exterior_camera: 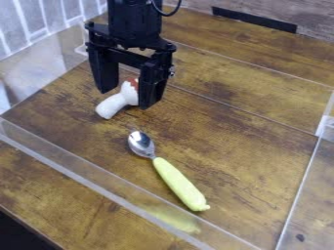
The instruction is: Move the green spoon to the left
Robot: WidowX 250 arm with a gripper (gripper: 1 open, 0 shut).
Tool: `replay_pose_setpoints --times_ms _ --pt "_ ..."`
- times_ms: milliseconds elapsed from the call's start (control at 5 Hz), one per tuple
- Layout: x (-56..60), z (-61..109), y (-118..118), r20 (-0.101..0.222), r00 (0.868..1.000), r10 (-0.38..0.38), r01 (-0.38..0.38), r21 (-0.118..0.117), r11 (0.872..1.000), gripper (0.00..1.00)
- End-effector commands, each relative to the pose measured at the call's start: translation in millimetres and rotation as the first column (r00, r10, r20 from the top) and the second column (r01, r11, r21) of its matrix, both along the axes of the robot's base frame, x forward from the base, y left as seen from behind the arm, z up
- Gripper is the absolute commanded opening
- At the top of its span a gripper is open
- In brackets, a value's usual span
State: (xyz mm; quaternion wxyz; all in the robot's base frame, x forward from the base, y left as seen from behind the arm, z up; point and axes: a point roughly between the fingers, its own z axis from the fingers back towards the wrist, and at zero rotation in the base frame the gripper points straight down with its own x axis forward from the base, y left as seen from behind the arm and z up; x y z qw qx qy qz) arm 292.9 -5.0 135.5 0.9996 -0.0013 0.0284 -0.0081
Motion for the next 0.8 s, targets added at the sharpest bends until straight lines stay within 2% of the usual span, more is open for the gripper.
replay_pose_setpoints --times_ms 0,200,400,600 --pt "-3.3 -11.7 -5 -0.031 0.998 0.059 -0.059 0.0 0.998 1.0" --pt "-2.6 -21.3 -19 -0.041 0.983 0.178 -0.178 0.004 0.984 1.0" --pt "1.3 -34.2 -38 -0.029 0.925 0.38 -0.38 0.005 0.925 1.0" --pt "4.0 -49.7 -54 -0.016 0.843 0.538 -0.538 -0.002 0.843 1.0"
